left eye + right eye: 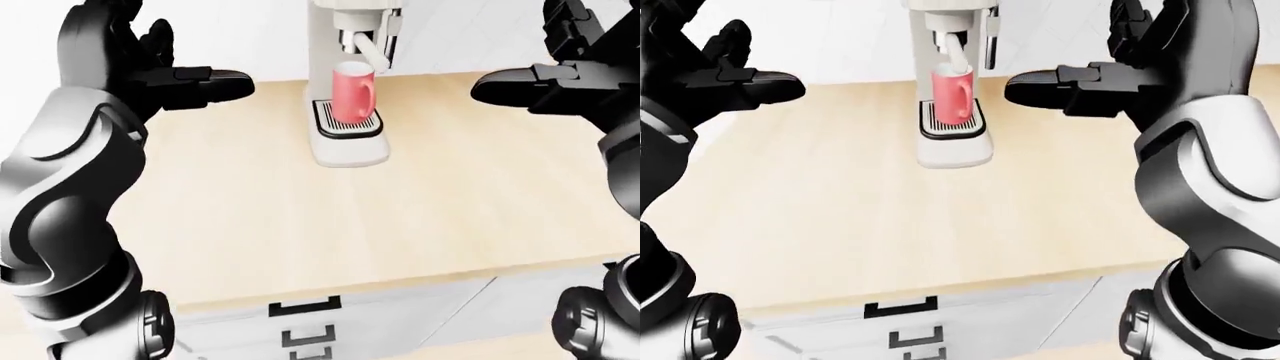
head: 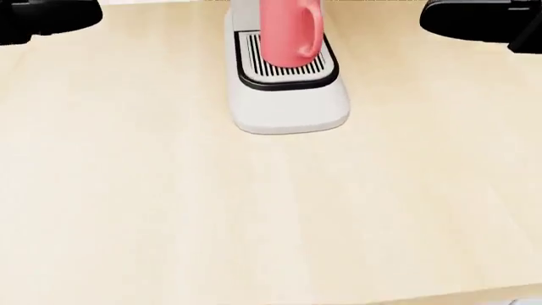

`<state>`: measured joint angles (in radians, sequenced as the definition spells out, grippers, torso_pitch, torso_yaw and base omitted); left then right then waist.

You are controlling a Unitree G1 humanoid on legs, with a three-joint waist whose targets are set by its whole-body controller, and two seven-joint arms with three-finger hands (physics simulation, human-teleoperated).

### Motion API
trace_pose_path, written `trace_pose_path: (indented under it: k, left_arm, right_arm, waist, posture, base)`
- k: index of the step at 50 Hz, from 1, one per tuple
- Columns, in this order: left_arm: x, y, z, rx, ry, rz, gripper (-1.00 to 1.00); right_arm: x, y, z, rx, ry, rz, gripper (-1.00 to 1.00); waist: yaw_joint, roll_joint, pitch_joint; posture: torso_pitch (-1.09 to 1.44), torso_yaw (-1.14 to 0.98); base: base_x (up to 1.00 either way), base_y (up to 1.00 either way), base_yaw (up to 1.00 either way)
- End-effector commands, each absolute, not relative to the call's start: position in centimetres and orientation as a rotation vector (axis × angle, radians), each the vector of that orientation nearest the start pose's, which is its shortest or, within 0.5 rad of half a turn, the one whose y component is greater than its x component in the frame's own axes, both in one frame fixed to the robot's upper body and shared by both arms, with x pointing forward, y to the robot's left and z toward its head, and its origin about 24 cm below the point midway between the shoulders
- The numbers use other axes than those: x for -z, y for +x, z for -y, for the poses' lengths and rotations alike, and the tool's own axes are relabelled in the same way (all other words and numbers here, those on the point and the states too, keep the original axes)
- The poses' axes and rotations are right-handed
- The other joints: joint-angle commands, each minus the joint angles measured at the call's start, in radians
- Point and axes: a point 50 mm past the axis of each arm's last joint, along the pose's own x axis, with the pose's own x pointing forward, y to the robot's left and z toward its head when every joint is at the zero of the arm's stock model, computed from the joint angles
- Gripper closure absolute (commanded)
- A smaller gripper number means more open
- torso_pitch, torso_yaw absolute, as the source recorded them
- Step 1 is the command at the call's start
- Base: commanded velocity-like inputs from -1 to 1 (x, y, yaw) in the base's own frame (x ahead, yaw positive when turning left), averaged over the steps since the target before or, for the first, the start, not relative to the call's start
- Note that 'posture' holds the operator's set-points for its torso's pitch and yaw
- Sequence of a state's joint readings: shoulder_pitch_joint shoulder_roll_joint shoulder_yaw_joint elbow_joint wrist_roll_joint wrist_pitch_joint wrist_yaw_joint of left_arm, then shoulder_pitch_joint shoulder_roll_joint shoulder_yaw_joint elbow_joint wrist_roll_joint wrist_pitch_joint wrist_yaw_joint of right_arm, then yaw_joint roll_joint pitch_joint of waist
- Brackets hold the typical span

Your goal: Press the button on the coffee machine to serve coffee.

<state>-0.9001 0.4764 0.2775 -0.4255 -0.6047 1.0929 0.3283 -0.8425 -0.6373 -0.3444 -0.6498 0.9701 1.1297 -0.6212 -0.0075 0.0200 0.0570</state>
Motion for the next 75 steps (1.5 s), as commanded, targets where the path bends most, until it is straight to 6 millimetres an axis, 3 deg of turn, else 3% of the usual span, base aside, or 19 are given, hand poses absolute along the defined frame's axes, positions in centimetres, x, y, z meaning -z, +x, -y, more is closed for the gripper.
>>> trace_pose_path:
  k: [1, 2, 3, 4, 5, 8, 13, 15, 16, 17, 24, 46, 48, 52, 55, 56, 57, 63, 75]
  left_arm:
    - [-32.77, 28.48, -19.35, -0.064, -0.029, 0.33, -1.0]
    - [-32.76, 28.49, -19.35, -0.063, -0.029, 0.33, -1.0]
    - [-32.76, 28.5, -19.35, -0.063, -0.029, 0.33, -1.0]
    - [-32.78, 28.49, -19.34, -0.063, -0.029, 0.33, -1.0]
    - [-32.8, 28.5, -19.33, -0.063, -0.029, 0.33, -1.0]
    - [-32.8, 28.52, -19.29, -0.063, -0.029, 0.33, -1.0]
    - [-32.83, 28.53, -19.3, -0.063, -0.028, 0.33, -1.0]
    - [-32.83, 28.53, -19.29, -0.062, -0.027, 0.33, -1.0]
    - [-32.81, 28.54, -19.3, -0.062, -0.028, 0.33, -1.0]
    - [-32.81, 28.54, -19.3, -0.062, -0.028, 0.33, -1.0]
    - [-32.81, 28.54, -19.3, -0.062, -0.029, 0.33, -1.0]
    - [-32.86, 28.52, -19.27, -0.065, -0.029, 0.329, -1.0]
    - [-32.9, 28.45, -19.27, -0.065, -0.029, 0.329, -1.0]
    - [-32.88, 28.47, -19.33, -0.065, -0.029, 0.329, -1.0]
    - [-32.87, 28.47, -19.31, -0.065, -0.028, 0.33, -1.0]
    - [-32.88, 28.46, -19.28, -0.065, -0.029, 0.33, -1.0]
    - [-32.82, 28.5, -19.33, -0.065, -0.028, 0.33, -1.0]
    - [-32.89, 28.44, -19.3, -0.063, -0.036, 0.332, -1.0]
    - [-33.1, 28.44, -19.21, -0.064, -0.044, 0.342, -1.0]
  right_arm:
    - [-33.98, 23.77, 19.37, 0.093, 0.003, 0.432, -1.0]
    - [-33.96, 23.82, 19.4, 0.093, 0.003, 0.432, -1.0]
    - [-33.96, 23.85, 19.42, 0.093, 0.004, 0.432, -1.0]
    - [-33.99, 23.83, 19.43, 0.094, 0.004, 0.433, -1.0]
    - [-34.01, 23.82, 19.44, 0.094, 0.004, 0.434, -1.0]
    - [-34.0, 23.86, 19.39, 0.092, 0.003, 0.434, -1.0]
    - [-33.94, 23.99, 19.38, 0.093, 0.001, 0.434, -1.0]
    - [-34.03, 23.92, 19.39, 0.092, 0.003, 0.437, -1.0]
    - [-34.07, 23.88, 19.38, 0.092, 0.005, 0.437, -1.0]
    - [-34.07, 23.88, 19.38, 0.091, 0.006, 0.438, -1.0]
    - [-34.02, 23.92, 19.29, 0.081, 0.021, 0.438, -1.0]
    - [-33.85, 24.13, 19.6, 0.107, 0.025, 0.433, -1.0]
    - [-33.87, 24.12, 19.63, 0.111, 0.025, 0.429, -1.0]
    - [-33.99, 24.08, 19.72, 0.119, 0.031, 0.437, -1.0]
    - [-34.0, 24.09, 19.77, 0.126, 0.036, 0.439, -1.0]
    - [-33.99, 24.1, 19.79, 0.128, 0.037, 0.438, -1.0]
    - [-33.9, 24.19, 19.87, 0.132, 0.037, 0.437, -1.0]
    - [-33.83, 24.21, 20.03, 0.144, 0.039, 0.434, -1.0]
    - [-34.0, 24.16, 20.11, 0.148, 0.043, 0.439, -1.0]
  waist:
    - [0.001, 0.007, -0.018]
    - [-0.001, 0.037, -0.034]
    - [-0.003, 0.038, -0.05]
    - [0.009, 0.031, -0.033]
    - [0.004, 0.044, -0.028]
    - [0.013, 0.018, -0.036]
    - [0.019, -0.03, -0.023]
    - [0.025, -0.069, -0.029]
    - [0.027, -0.103, -0.039]
    - [0.024, -0.068, -0.012]
    - [0.015, -0.043, -0.023]
    - [0.02, -0.039, -0.009]
    - [0.025, -0.033, -0.028]
    - [0.019, -0.019, -0.026]
    - [0.033, -0.074, -0.015]
    - [0.035, -0.072, 0.0]
    - [0.035, -0.051, -0.001]
    - [0.019, -0.022, -0.007]
    - [0.016, -0.032, -0.011]
  posture:
    - [0.0, 0.0]
    - [0.0, 0.0]
    - [0.0, 0.0]
    - [0.0, 0.0]
    - [0.0, 0.0]
    - [0.0, 0.0]
    - [0.0, 0.0]
    - [0.0, 0.0]
    - [0.0, 0.0]
    - [0.0, 0.0]
    - [0.0, 0.0]
    - [0.0, 0.0]
    - [0.0, 0.0]
    - [0.0, 0.0]
    - [0.0, 0.0]
    - [0.0, 0.0]
    - [0.0, 0.0]
    - [0.0, 0.0]
    - [0.0, 0.0]
  base:
    - [0.13, 0.0, 0.0]
    - [0.13, 0.0, 0.0]
    - [0.12, 0.0, 0.0]
    - [0.13, 0.0, 0.0]
    - [0.14, 0.0, 0.0]
    - [0.13, 0.0, 0.0]
    - [0.13, 0.0, 0.0]
    - [0.12, 0.0, 0.0]
    - [0.12, 0.0, 0.0]
    - [0.05, 0.0, 0.0]
    - [0.0, 0.0, 0.0]
    - [0.0, 0.0, 0.0]
    - [0.0, 0.0, 0.12]
    - [-0.15, 0.0, 0.93]
    - [0.0, 0.0, 0.02]
    - [0.0, 0.0, 0.0]
    - [0.0, 0.0, 0.0]
    - [0.0, 0.0, 0.0]
    - [0.0, 0.0, 0.0]
